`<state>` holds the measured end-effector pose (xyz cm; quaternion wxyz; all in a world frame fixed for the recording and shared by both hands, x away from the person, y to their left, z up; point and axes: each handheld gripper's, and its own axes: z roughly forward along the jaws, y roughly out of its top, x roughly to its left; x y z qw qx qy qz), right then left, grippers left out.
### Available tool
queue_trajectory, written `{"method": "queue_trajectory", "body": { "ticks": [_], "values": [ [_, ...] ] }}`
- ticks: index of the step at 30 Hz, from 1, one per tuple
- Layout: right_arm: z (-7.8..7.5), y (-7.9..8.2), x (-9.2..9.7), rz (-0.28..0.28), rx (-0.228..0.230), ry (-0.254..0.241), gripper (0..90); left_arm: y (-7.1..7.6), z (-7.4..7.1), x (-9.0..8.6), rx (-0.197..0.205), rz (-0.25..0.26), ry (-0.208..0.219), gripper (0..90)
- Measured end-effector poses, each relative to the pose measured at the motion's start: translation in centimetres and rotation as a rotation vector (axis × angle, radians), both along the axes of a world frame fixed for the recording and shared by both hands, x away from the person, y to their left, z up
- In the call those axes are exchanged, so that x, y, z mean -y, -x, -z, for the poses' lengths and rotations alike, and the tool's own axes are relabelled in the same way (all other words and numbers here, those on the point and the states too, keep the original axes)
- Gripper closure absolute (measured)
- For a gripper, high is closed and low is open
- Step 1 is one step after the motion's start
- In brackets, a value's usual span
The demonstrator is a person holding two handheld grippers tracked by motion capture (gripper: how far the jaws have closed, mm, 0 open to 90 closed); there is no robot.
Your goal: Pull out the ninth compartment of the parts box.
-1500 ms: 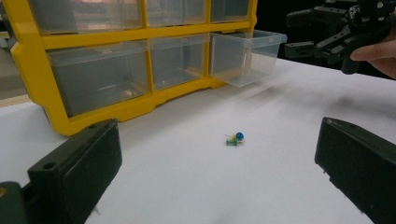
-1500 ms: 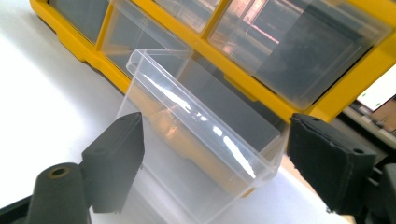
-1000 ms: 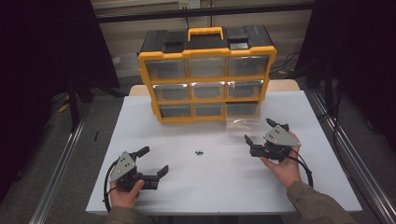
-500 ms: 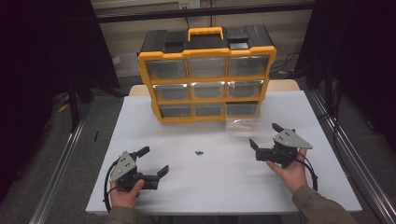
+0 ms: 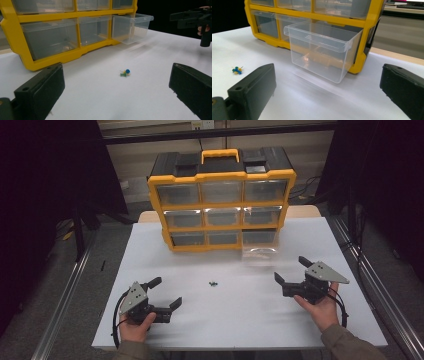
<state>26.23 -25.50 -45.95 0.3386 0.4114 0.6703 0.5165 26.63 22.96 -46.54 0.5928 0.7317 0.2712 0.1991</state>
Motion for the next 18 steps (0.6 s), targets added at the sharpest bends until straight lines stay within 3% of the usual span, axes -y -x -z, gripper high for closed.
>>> {"method": "queue_trajectory", "body": {
  "ticks": [3,4,5,6,8,9,10,11,12,13,14,15,17,18],
  "values": [
    [-0.1,0.3,0.3,-0.024,-0.001,-0.002,0.0,0.0,0.0,0.0,-0.005,0.007,-0.012,0.1],
    [-0.1,0.4,0.3,-0.031,-0.002,-0.002,0.0,-0.1,0.1,0.1,-0.009,0.003,-0.001,0.1],
    [-0.1,0.5,0.4,-0.030,-0.003,-0.004,0.0,0.1,0.1,0.5,-0.018,-0.040,0.029,0.1],
    [-0.2,0.6,0.5,-0.039,-0.008,-0.006,0.0,0.0,0.1,0.3,-0.006,-0.027,-0.009,0.1],
    [-0.1,0.8,0.6,-0.047,-0.005,-0.012,0.0,0.0,0.1,0.4,-0.015,-0.025,0.002,0.1],
    [0.0,1.0,0.7,-0.050,-0.007,-0.005,0.0,-0.2,0.1,0.3,-0.003,0.006,0.007,0.1],
    [0.0,1.1,0.8,-0.041,-0.007,-0.002,0.0,-0.3,0.1,0.2,0.001,0.008,-0.023,0.1],
    [0.1,1.2,0.9,-0.044,-0.008,0.004,0.0,-0.2,0.2,0.5,-0.016,0.008,0.017,0.1],
    [0.2,1.3,1.1,-0.043,-0.008,0.001,0.0,-0.2,0.1,0.5,0.000,-0.016,-0.012,0.1],
    [0.2,1.4,1.2,-0.042,-0.011,-0.001,0.0,-0.2,0.1,0.5,-0.006,-0.016,-0.014,0.1],
    [0.2,1.5,1.4,-0.043,-0.011,-0.005,0.0,-0.2,0.2,0.7,-0.012,-0.012,0.006,0.1],
    [0.2,1.6,1.6,-0.043,-0.010,-0.002,0.0,-0.2,0.2,0.7,-0.009,-0.017,0.001,0.1],
    [0.2,1.8,1.8,-0.038,-0.010,-0.009,0.0,-0.5,0.2,0.6,-0.003,0.024,-0.003,0.1],
    [0.2,2.0,1.8,-0.037,-0.020,-0.012,0.0,-0.5,0.3,0.8,-0.011,0.017,0.019,0.1]
  ]
}}
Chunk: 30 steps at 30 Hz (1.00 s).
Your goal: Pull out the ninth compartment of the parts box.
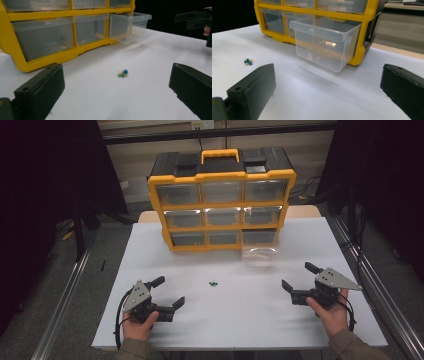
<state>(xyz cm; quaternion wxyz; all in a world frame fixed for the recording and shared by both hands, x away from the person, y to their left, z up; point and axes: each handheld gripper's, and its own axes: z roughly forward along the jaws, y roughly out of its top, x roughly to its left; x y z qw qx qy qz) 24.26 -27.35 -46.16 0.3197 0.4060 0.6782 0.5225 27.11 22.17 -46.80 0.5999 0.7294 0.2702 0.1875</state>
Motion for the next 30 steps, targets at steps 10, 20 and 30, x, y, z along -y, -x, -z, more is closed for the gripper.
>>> {"method": "queue_trajectory", "body": {
  "ticks": [10,20,30],
  "values": [
    [0.3,0.9,0.5,-0.018,-0.020,-0.040,0.0,-0.2,0.1,0.1,-0.021,0.004,-0.020,0.1],
    [0.6,1.4,0.6,-0.034,-0.023,-0.025,0.0,-0.4,0.3,0.6,-0.041,0.003,-0.022,0.1],
    [0.6,1.7,0.5,-0.053,-0.028,-0.034,0.0,-0.6,0.1,0.8,-0.048,-0.018,-0.029,0.1]
  ]
}}
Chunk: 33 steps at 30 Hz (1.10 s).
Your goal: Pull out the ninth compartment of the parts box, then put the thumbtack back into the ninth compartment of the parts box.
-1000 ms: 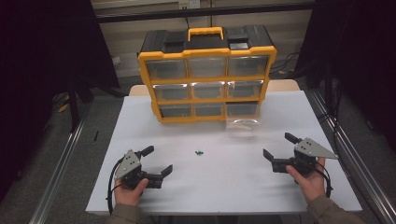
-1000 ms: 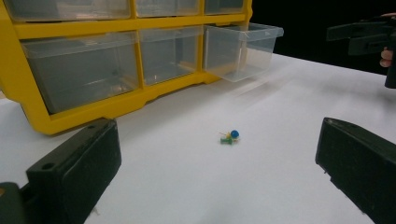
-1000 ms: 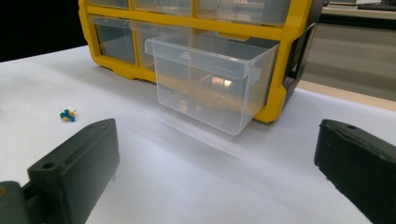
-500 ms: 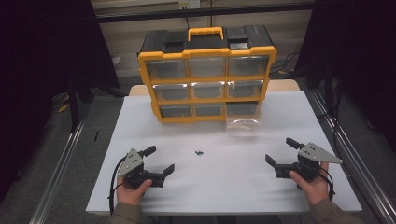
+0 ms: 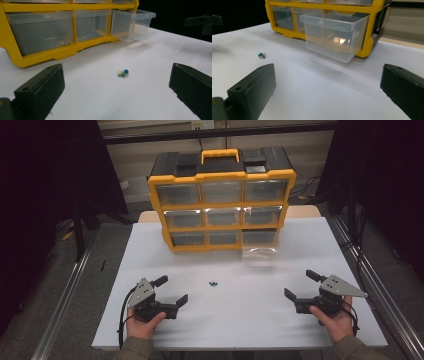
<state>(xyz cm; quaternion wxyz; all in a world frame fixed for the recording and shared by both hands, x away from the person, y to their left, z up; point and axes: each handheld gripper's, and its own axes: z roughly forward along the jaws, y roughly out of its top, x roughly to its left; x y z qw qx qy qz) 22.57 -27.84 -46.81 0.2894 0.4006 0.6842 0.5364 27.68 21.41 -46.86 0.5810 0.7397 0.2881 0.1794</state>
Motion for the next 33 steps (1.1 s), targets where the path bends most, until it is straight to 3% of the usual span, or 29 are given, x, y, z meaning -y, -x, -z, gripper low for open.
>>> {"method": "queue_trajectory", "body": {
  "ticks": [1,2,4,5,9,10,12,18,20,21,24,25,26,27,30,32,33],
  "values": [
    [0.0,0.1,0.0,0.001,0.005,0.006,0.0,0.1,-0.1,0.2,-0.002,-0.030,-0.006,0.1],
    [0.0,0.1,0.0,-0.001,0.006,0.006,0.0,-0.1,-0.1,0.2,0.000,-0.001,0.005,0.1],
    [0.0,0.2,0.1,-0.006,0.008,0.003,0.0,-0.2,-0.2,0.3,0.001,-0.010,0.002,0.1],
    [0.0,0.3,0.1,-0.005,0.004,0.003,0.0,-0.1,-0.2,0.6,-0.002,-0.044,0.005,0.1],
    [0.0,0.4,0.2,-0.003,0.008,0.002,0.0,-0.3,-0.3,0.7,-0.004,-0.046,-0.016,0.1],
    [0.0,0.4,0.2,-0.003,0.010,0.006,0.0,-0.5,-0.2,0.8,-0.014,-0.025,0.005,0.1],
    [0.0,0.4,0.3,-0.008,0.004,0.006,0.0,-0.5,-0.3,0.9,-0.015,-0.058,-0.010,0.1],
    [0.0,0.6,0.5,-0.002,0.005,-0.001,0.0,-0.9,-0.3,1.4,-0.028,-0.061,-0.006,0.1],
    [0.0,0.6,0.5,0.002,0.008,-0.004,0.0,-1.2,-0.4,1.5,-0.035,-0.031,0.002,0.1],
    [0.0,0.5,0.5,0.000,0.011,-0.003,0.0,-1.2,-0.4,1.6,-0.033,-0.065,-0.005,0.1],
    [0.0,0.5,0.5,-0.003,0.007,0.000,0.0,-1.3,-0.5,2.0,-0.037,-0.086,-0.011,0.1],
    [0.0,0.5,0.5,-0.008,0.008,-0.004,0.0,-1.4,-0.5,2.1,-0.043,-0.087,-0.010,0.1],
    [0.0,0.5,0.5,-0.008,0.009,-0.005,0.0,-1.6,-0.5,2.1,-0.047,-0.051,-0.011,0.1],
    [0.0,0.5,0.4,-0.008,0.013,-0.002,0.0,-1.5,-0.5,2.3,-0.043,-0.082,-0.018,0.1],
    [0.0,0.5,0.4,-0.012,0.018,0.003,0.0,-1.8,-0.3,2.6,-0.058,-0.080,-0.012,0.3],
    [0.0,0.5,0.4,-0.014,0.019,-0.004,0.1,-2.2,-0.1,2.6,-0.063,-0.052,-0.007,0.5],
    [0.0,0.6,0.5,-0.011,0.017,-0.003,0.1,-2.2,-0.1,2.8,-0.061,-0.080,-0.015,0.7]
  ]
}}
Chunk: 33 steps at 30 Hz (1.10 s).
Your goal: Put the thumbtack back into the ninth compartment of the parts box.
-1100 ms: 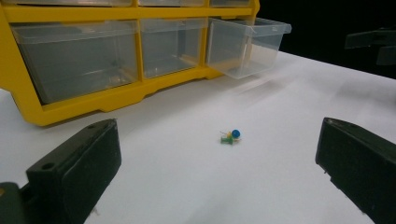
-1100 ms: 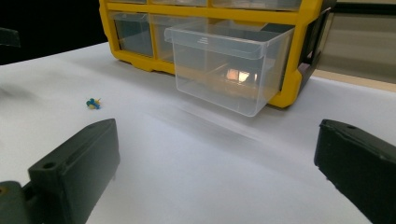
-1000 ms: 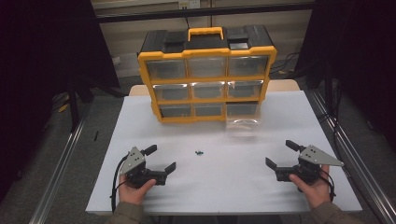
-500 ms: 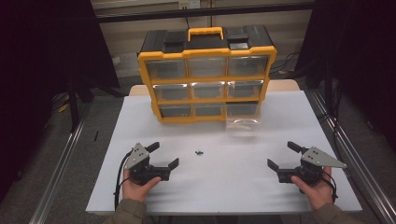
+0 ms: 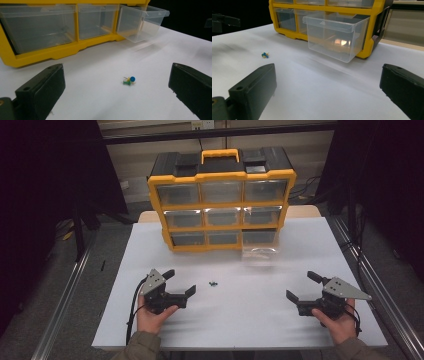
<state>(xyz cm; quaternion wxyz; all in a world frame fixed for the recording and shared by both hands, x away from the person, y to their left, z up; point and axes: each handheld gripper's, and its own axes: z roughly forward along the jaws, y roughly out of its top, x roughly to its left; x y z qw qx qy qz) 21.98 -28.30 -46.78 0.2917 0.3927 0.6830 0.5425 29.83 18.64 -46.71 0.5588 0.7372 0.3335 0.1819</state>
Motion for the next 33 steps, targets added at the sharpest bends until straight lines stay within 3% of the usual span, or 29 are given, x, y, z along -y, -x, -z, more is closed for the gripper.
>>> {"method": "queue_trajectory", "body": {
  "ticks": [4,5,6,8,18,20,24,27,33],
  "values": [
    [-0.1,0.0,0.1,-0.001,0.006,-0.002,0.2,-0.4,0.0,0.4,-0.002,0.005,0.010,1.9],
    [-0.1,0.1,0.1,-0.001,0.006,-0.003,0.2,-0.6,0.1,0.4,-0.003,0.027,0.019,2.3],
    [-0.1,0.1,0.1,-0.001,0.005,-0.004,0.2,-0.6,0.1,0.6,-0.002,0.001,0.008,2.5],
    [-0.1,0.1,0.1,0.000,0.004,-0.005,0.2,-0.8,0.2,1.0,-0.008,-0.001,0.013,3.0],
    [-0.1,0.2,0.1,-0.002,0.010,0.004,0.2,-1.5,0.6,2.9,-0.043,0.020,-0.002,7.2],
    [-0.1,0.2,0.1,-0.002,0.011,0.005,0.2,-1.7,0.6,3.2,-0.043,0.028,-0.033,7.9],
    [-0.1,0.2,0.0,-0.007,0.015,0.016,0.2,-2.1,0.6,4.1,-0.030,0.029,-0.053,13.3],
    [-0.1,0.2,0.0,-0.013,0.014,0.016,0.3,-2.4,0.9,4.4,-0.055,0.040,-0.056,16.2],
    [-0.1,0.2,0.0,-0.006,0.014,0.008,0.3,-2.8,1.0,5.3,-0.075,0.071,-0.142,26.6]
  ]
}}
